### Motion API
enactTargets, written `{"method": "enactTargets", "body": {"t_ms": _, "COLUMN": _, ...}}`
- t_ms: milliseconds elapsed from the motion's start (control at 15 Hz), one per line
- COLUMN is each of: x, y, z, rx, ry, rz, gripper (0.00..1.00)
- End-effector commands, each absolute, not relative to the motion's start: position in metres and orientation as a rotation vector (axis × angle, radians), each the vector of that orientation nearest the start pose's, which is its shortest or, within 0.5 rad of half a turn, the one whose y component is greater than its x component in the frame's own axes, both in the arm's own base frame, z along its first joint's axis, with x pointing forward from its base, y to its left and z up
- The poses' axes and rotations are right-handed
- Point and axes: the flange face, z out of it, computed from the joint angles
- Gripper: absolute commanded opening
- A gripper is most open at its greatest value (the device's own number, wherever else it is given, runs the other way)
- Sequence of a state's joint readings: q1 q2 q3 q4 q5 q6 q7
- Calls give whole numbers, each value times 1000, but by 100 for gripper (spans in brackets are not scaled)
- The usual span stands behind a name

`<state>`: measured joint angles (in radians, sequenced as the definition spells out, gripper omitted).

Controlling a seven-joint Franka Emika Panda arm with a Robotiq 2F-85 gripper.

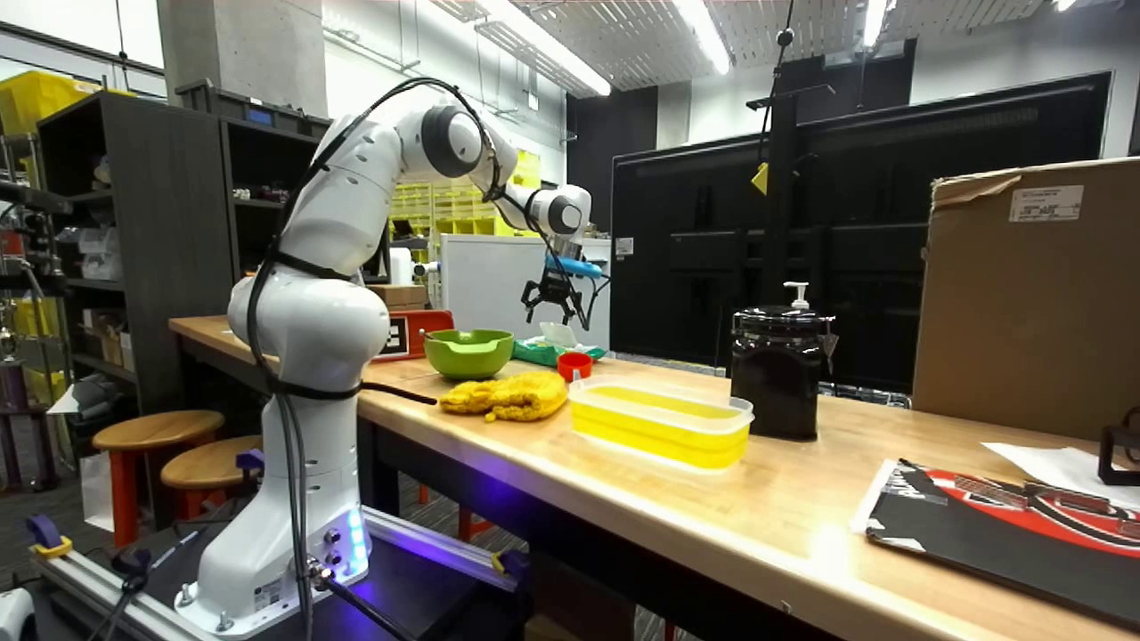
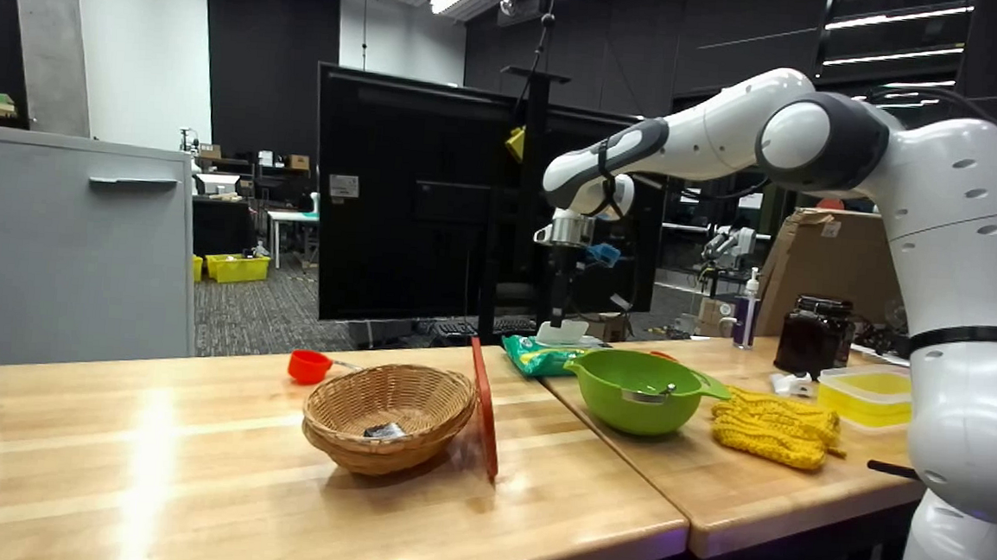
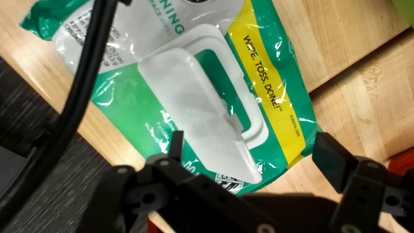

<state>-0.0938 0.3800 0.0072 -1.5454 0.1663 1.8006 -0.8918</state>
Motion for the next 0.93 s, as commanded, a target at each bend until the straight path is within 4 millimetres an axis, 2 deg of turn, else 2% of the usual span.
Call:
{"method": "enactTargets", "body": {"t_ms": 0, "x": 660, "y": -47, "z": 424, "rx": -2717, "ry": -1093, "rz": 45, "gripper": 100}}
{"method": "enactTargets", "body": {"t_ms": 400, "x": 652, "y": -47, "z": 415, "rx": -2713, "ry": -1064, "rz": 70, "gripper": 100}}
{"method": "enactTargets", "body": {"t_ms": 867, "x": 644, "y": -44, "z": 416, "rx": -2722, "ry": -1050, "rz": 90, "gripper": 100}}
